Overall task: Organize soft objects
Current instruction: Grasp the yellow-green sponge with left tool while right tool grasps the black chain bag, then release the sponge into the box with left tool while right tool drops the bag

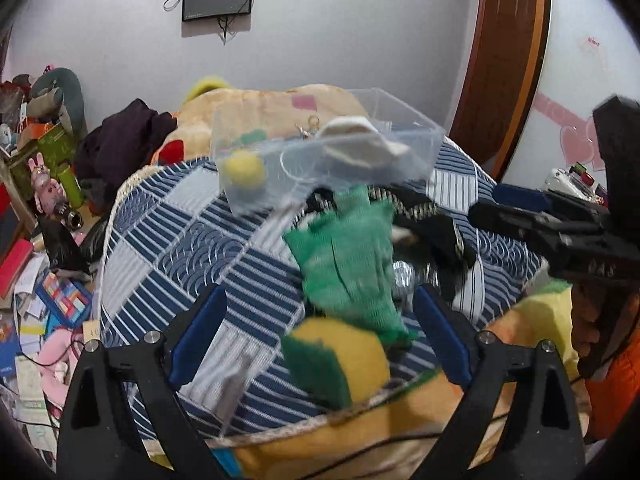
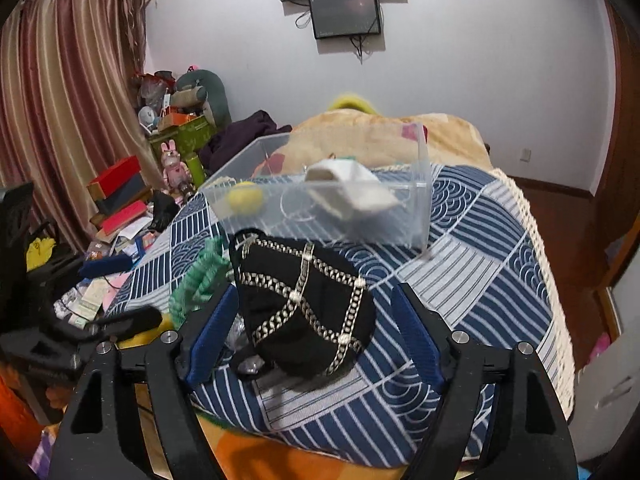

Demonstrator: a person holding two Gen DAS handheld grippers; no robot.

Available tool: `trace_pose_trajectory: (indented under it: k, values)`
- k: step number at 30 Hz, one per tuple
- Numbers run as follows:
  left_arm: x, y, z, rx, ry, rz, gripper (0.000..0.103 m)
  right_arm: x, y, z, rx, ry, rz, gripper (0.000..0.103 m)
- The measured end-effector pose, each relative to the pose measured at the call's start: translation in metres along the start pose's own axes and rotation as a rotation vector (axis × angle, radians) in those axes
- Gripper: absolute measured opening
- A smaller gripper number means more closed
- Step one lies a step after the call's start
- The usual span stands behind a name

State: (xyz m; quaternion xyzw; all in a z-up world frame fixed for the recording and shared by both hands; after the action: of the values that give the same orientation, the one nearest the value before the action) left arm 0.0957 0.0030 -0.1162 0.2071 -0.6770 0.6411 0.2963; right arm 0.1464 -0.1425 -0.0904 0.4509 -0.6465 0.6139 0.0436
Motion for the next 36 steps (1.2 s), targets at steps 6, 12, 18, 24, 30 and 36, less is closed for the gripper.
trace_pose_trajectory:
  k: [6,12,18,24,30,36]
  values:
    - [-0.011,0.018,-0.003,0.027,-0.004,-0.019,0.084,-0.014,0.011,-0.009,-0.018,-0.018,-0.038,0.076]
    - [-0.01,0.023,-0.011,0.085,0.051,-0.008,0.05,-0.027,0.02,-0.013,-0.017,-0.037,-0.077,0.057]
    - [-0.005,0.026,-0.017,0.102,0.065,0.004,0.032,-0.018,0.02,-0.012,-0.011,-0.057,-0.06,0.032]
    - [0.004,0.017,-0.027,0.105,0.03,0.037,0.029,-0.006,0.014,-0.008,-0.012,-0.047,-0.016,0.02]
    - [0.021,-0.005,-0.042,0.133,0.008,0.105,0.029,0.011,-0.002,0.0,-0.047,-0.031,0.055,0.019]
    - [0.03,-0.036,-0.049,0.124,-0.01,0.183,0.029,0.029,-0.021,-0.003,-0.04,-0.029,0.124,0.019]
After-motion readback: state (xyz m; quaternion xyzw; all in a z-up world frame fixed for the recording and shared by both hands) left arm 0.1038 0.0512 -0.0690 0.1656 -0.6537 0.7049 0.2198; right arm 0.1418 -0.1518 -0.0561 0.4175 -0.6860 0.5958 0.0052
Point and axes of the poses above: each gripper's, at about its wrist camera, not at the fingertips, and x roughly against the way its jaws point, z to its right, y to its underside, the point moved 5 cm from there along -x, roughly the way its jaws point, and after that the axes turned 7 degrees about -x, right-handed, at the moved point
